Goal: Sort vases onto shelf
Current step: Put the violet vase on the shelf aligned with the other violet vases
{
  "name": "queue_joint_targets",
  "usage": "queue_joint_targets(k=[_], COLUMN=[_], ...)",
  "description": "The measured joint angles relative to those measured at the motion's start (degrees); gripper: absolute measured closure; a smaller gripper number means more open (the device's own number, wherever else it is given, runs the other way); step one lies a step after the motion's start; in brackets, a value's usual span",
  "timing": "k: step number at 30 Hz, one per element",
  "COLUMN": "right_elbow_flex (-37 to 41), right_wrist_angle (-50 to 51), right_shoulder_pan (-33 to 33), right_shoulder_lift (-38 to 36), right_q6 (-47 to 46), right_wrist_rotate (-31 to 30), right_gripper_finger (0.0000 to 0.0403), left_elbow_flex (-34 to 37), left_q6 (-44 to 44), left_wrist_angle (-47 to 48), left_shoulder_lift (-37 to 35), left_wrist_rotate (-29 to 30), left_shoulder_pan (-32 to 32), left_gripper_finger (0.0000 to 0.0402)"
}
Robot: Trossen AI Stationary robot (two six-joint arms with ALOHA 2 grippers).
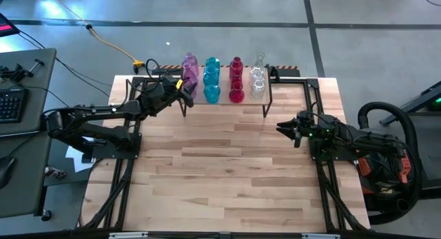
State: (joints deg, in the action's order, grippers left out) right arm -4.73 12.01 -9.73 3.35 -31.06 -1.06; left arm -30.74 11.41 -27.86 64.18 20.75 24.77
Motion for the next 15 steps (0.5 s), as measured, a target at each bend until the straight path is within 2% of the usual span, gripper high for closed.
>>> queue_joint_targets(k=[8, 15], right_elbow_flex=[0.0, 0.0], right_wrist_angle=[0.0, 0.0], right_shoulder_pan=[0.0, 0.0], right_shoulder_lift=[0.0, 0.0], right_q6=[0.0, 0.0], right_wrist_rotate=[0.0, 0.0], right_gripper_finger=[0.0271, 0.0271], left_elbow_flex=[0.0, 0.0], left_q6=[0.0, 0.0], left_wrist_angle=[-0.2, -0.9], left_shoulder_lift=[0.0, -0.8], left_wrist_rotate=[0.0, 0.0], left_shoulder_pan=[0.0, 0.0], left_gripper_finger=[0.0151, 0.0142])
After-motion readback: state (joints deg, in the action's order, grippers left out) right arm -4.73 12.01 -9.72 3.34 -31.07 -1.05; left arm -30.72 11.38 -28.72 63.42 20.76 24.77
